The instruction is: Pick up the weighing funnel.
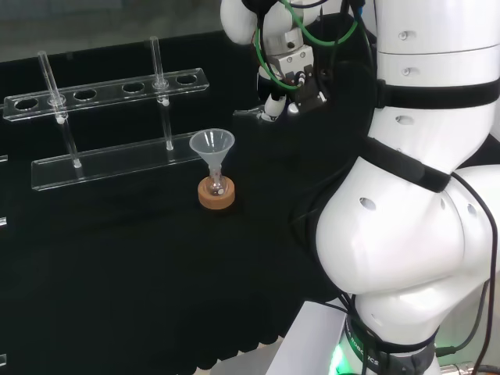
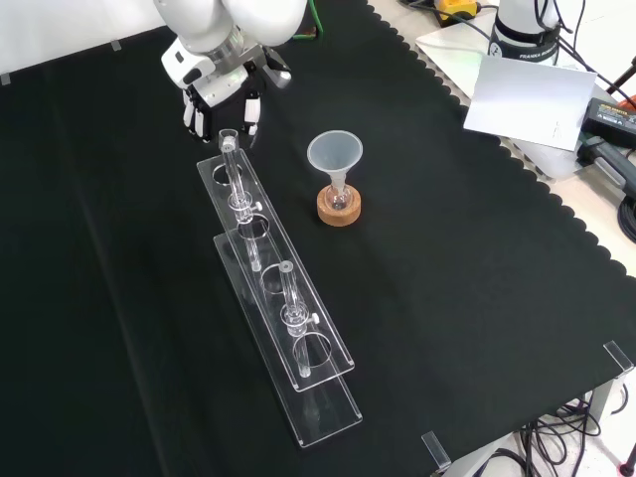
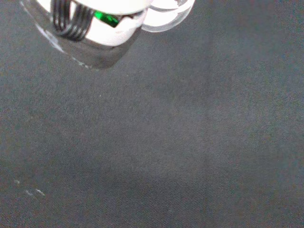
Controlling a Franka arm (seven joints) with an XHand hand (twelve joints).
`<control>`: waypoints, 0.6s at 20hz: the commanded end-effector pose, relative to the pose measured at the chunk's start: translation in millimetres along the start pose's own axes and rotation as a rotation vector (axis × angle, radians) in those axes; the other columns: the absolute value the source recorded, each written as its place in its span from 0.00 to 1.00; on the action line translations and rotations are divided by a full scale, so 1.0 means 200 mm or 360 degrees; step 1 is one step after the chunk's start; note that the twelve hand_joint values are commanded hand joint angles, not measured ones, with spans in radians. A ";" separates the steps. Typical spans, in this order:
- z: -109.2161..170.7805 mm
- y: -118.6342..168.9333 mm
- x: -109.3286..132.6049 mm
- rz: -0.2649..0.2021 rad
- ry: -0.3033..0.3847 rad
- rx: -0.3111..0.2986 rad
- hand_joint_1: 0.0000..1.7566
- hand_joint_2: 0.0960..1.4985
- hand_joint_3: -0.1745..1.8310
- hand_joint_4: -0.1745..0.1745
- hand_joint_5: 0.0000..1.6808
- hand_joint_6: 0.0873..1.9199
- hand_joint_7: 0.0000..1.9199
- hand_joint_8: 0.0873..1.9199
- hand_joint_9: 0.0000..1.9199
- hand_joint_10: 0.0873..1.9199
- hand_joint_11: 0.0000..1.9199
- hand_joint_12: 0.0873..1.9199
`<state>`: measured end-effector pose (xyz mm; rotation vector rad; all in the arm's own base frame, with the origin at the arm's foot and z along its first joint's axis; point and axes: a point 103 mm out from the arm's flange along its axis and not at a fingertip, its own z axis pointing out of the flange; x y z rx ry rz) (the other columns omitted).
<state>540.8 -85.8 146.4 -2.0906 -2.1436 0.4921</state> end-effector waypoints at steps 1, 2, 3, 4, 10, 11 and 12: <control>-0.06 -0.05 -0.05 0.0040 -0.0043 0.0007 0.64 0.45 0.34 1.00 0.78 0.25 0.44 0.29 0.66 0.04 0.59 0.41; -0.08 -0.06 -0.06 0.0046 -0.0055 0.0008 0.64 0.45 0.34 1.00 0.78 0.25 0.44 0.29 0.66 0.04 0.59 0.41; -0.09 -0.07 -0.07 0.0053 -0.0069 0.0009 0.64 0.45 0.34 1.00 0.78 0.25 0.44 0.29 0.66 0.04 0.59 0.41; -0.11 -0.08 -0.09 0.0058 -0.0085 0.0012 0.64 0.45 0.34 1.00 0.78 0.25 0.44 0.29 0.66 0.04 0.59 0.41; -0.19 -0.20 -0.14 0.0092 -0.0146 0.0018 0.64 0.45 0.34 1.00 0.78 0.25 0.43 0.29 0.66 0.04 0.58 0.41; -0.21 -0.22 -0.14 0.0097 -0.0151 0.0014 0.64 0.45 0.34 1.00 0.78 0.25 0.43 0.29 0.66 0.04 0.58 0.41; -0.23 -0.25 -0.14 0.0106 -0.0155 0.0010 0.64 0.45 0.34 1.00 0.78 0.25 0.43 0.29 0.66 0.04 0.58 0.41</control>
